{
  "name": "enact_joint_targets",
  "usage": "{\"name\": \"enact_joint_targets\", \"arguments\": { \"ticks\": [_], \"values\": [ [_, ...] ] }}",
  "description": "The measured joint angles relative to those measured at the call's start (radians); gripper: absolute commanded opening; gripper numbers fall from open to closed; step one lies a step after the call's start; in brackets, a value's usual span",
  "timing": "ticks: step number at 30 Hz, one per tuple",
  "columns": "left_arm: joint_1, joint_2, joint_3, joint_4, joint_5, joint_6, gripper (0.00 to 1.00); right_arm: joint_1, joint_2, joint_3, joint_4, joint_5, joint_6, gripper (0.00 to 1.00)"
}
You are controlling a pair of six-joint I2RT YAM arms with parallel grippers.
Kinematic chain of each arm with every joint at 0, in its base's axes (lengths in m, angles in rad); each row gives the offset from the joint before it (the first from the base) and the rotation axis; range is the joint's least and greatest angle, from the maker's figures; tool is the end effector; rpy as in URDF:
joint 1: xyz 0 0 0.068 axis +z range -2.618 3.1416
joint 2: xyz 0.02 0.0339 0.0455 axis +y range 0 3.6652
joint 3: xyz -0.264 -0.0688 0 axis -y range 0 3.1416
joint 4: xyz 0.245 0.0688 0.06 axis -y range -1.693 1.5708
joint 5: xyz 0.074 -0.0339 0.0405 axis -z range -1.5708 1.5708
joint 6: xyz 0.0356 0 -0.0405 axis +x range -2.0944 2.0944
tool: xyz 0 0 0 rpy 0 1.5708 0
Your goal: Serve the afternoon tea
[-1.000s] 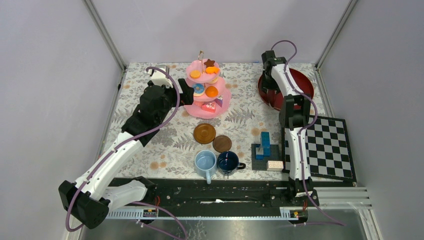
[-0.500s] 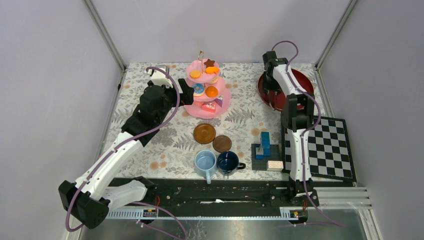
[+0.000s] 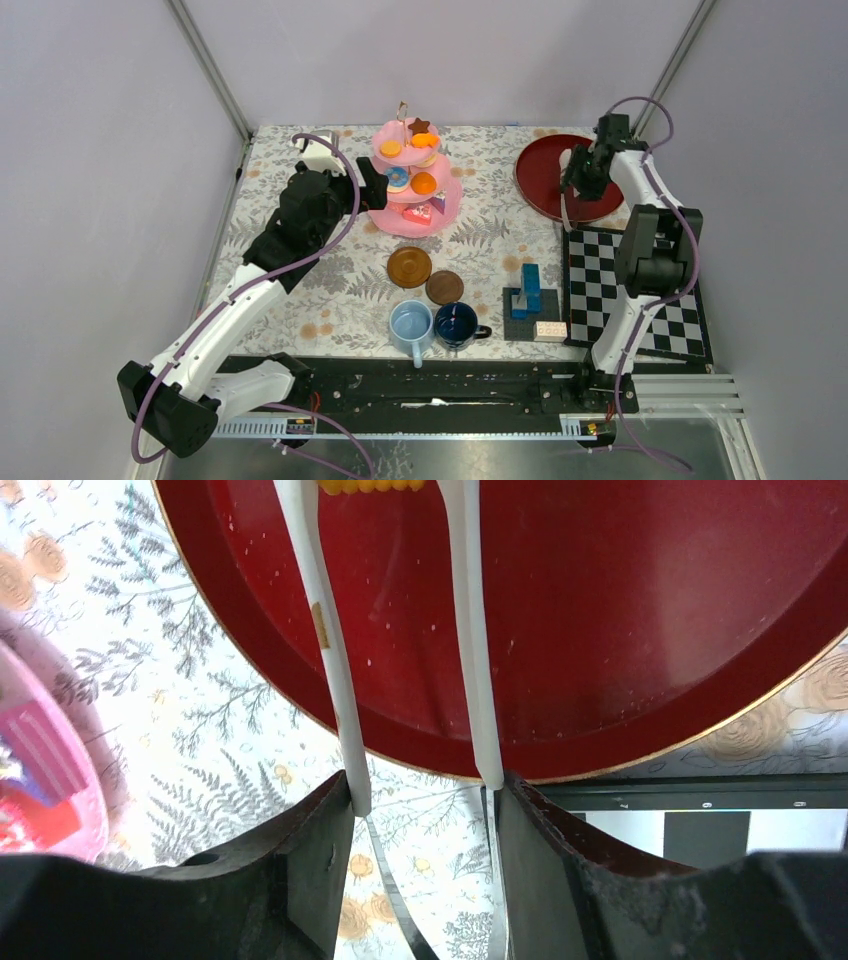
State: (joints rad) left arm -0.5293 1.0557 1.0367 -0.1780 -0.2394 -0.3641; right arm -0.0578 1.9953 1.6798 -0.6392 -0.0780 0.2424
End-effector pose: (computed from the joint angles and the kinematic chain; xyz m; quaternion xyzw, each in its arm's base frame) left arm 0.2136 -0.1152 0.3773 -0.0121 0.7713 -0.1887 0.6077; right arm 0.4429 -0.0229 0.2457 0.1307 0.9433 0.0649 0.2983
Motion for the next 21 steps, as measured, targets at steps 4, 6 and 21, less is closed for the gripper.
{"name": "enact_joint_targets", "arguments": {
  "ticks": [4, 6, 21],
  "values": [
    [0.000, 0.000, 0.000, 0.000, 0.000, 0.000, 0.99, -0.049, -0.063, -0.114, 0.059, -0.135, 0.010, 0.12],
    [0.000, 0.000, 0.000, 0.000, 0.000, 0.000, 0.99, -0.044, -0.097, -0.146, 0.078, -0.211, 0.016, 0.12],
    [0.016, -0.029, 0.000, 0.000, -0.001, 0.000, 0.99, 0.220, -0.375, -0.178, 0.164, -0.519, 0.084, 0.12]
  ]
}}
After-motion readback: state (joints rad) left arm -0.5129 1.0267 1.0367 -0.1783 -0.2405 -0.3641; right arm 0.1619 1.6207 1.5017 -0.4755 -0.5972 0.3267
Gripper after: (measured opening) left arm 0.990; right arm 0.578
